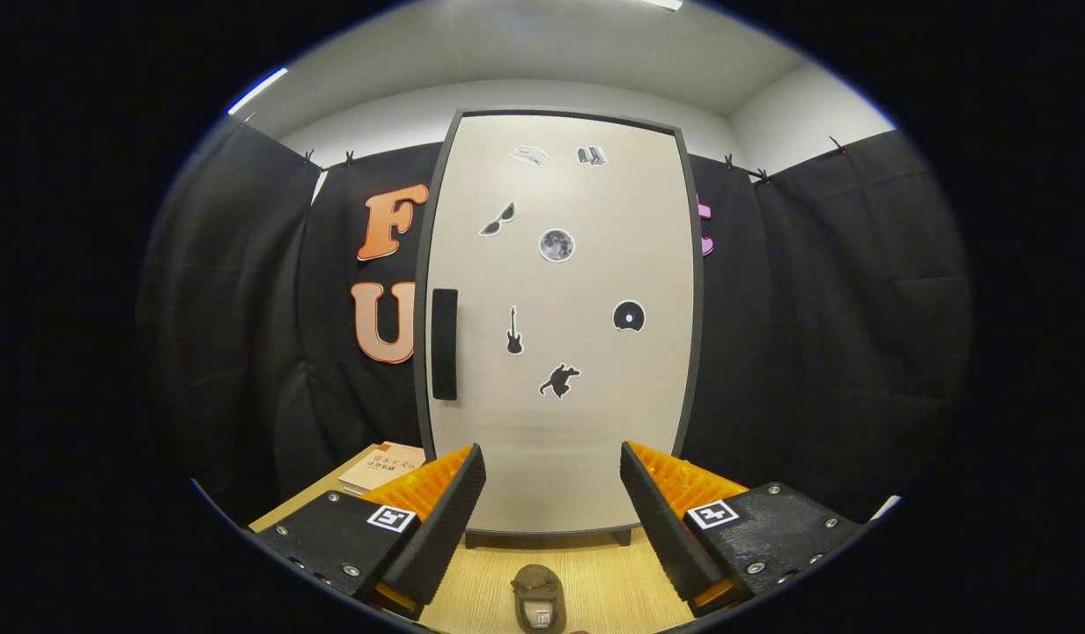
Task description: Open the shoe cabinet door, grab the shoes and put them into the shoe cabinet, then close the shoe cabinet door.
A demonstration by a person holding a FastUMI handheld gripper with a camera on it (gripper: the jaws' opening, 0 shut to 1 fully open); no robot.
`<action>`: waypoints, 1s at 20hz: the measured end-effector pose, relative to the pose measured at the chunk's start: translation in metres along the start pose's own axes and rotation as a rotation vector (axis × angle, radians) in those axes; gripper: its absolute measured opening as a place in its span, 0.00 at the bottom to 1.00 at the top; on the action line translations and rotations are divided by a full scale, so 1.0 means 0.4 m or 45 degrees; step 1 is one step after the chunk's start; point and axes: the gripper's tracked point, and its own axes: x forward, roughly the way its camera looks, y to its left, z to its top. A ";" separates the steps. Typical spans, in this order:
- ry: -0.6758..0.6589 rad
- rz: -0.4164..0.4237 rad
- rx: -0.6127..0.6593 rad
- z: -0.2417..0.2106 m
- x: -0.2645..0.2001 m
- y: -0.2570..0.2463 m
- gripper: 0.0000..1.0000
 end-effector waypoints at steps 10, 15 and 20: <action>-0.008 0.072 0.012 0.029 0.088 0.084 0.96; -0.078 0.125 0.015 0.106 0.183 0.162 0.96; -0.109 0.173 -0.010 0.157 0.285 0.242 0.96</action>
